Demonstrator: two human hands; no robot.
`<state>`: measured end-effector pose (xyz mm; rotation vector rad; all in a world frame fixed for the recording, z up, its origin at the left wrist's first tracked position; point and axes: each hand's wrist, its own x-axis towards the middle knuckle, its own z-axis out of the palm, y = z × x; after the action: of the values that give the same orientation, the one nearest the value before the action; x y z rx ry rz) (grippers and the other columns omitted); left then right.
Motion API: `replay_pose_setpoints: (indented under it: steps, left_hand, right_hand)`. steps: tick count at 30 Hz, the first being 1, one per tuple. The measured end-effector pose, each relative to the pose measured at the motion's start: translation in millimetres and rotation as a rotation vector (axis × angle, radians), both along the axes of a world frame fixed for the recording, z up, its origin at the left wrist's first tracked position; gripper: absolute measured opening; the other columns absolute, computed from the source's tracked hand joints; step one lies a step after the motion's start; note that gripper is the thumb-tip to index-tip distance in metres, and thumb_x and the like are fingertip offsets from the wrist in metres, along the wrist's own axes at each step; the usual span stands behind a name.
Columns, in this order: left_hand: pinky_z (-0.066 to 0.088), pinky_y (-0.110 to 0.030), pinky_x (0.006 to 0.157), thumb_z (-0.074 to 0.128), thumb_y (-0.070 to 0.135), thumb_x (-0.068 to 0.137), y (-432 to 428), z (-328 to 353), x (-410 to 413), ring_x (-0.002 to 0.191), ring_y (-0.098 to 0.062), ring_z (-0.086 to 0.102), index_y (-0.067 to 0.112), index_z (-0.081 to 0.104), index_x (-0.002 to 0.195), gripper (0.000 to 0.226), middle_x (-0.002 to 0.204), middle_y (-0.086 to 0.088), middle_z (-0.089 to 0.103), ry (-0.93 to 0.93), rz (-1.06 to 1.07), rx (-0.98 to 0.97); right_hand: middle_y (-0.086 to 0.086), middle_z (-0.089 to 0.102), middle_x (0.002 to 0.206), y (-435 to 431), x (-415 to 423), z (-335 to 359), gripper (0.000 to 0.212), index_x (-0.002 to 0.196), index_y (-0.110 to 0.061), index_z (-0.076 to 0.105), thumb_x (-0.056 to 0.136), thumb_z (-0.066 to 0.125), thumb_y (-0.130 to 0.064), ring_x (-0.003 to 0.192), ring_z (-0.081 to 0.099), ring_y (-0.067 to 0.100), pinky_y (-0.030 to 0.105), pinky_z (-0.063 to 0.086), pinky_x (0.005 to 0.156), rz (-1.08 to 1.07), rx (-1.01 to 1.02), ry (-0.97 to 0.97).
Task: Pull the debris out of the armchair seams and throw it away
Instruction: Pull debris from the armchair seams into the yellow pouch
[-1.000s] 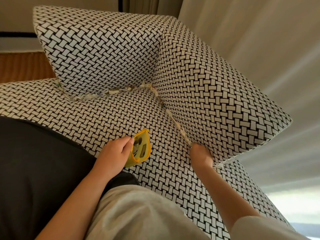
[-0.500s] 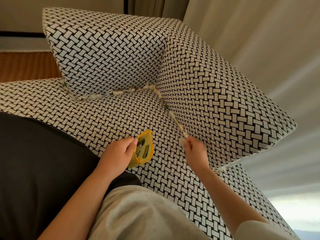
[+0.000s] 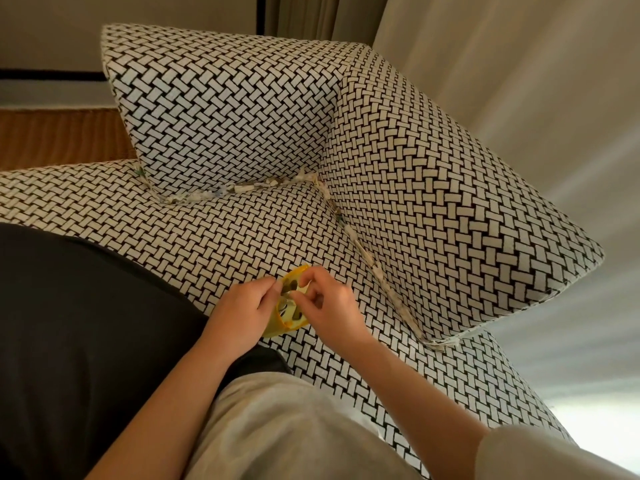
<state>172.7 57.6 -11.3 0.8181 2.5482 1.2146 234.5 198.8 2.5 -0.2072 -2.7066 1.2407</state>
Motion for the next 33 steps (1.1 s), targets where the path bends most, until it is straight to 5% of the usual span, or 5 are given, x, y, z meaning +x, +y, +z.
replay_pose_setpoints:
  steps: [5,13,20,33]
  left_hand:
    - [0.035,-0.022,0.049,0.039,0.027,0.097,0,2,0,0.049,-0.009,0.043,0.021,0.049,0.067,0.033,0.055,0.005,0.047,0.010,-0.006,-0.039]
    - [0.031,-0.020,0.051,0.039,0.028,0.097,5,3,2,0.051,-0.007,0.043,0.034,0.040,0.064,0.033,0.055,0.007,0.046,0.054,-0.090,-0.079]
    - [0.050,-0.032,0.058,0.036,0.032,0.097,2,2,4,0.061,-0.014,0.056,0.016,0.060,0.082,0.032,0.065,0.002,0.058,0.032,-0.089,-0.103]
    - [0.046,-0.039,0.055,0.037,0.031,0.096,0,8,6,0.057,-0.022,0.054,0.013,0.056,0.074,0.035,0.060,-0.005,0.057,0.044,-0.081,-0.149]
  right_hand:
    - [-0.006,0.043,0.053,24,25,-16,0.004,0.091,-0.019,0.052,0.093,0.054,-0.016,0.044,0.037,0.006,0.017,0.030,0.042,-0.148,-0.059,-0.025]
    - [-0.011,0.048,0.059,93,77,-37,0.024,0.117,-0.012,0.056,0.095,0.049,-0.020,0.043,0.040,-0.003,0.012,0.032,0.036,-0.399,0.424,-0.321]
    - [0.004,0.066,0.098,104,77,-30,0.024,0.121,-0.012,0.047,0.098,0.040,-0.017,0.085,0.065,0.017,0.025,0.053,0.070,-0.384,0.729,-0.706]
    - [0.004,0.063,0.103,101,63,-24,0.025,0.120,-0.010,0.044,0.095,0.046,-0.012,0.091,0.063,0.016,0.024,0.052,0.074,-0.352,0.804,-0.753]
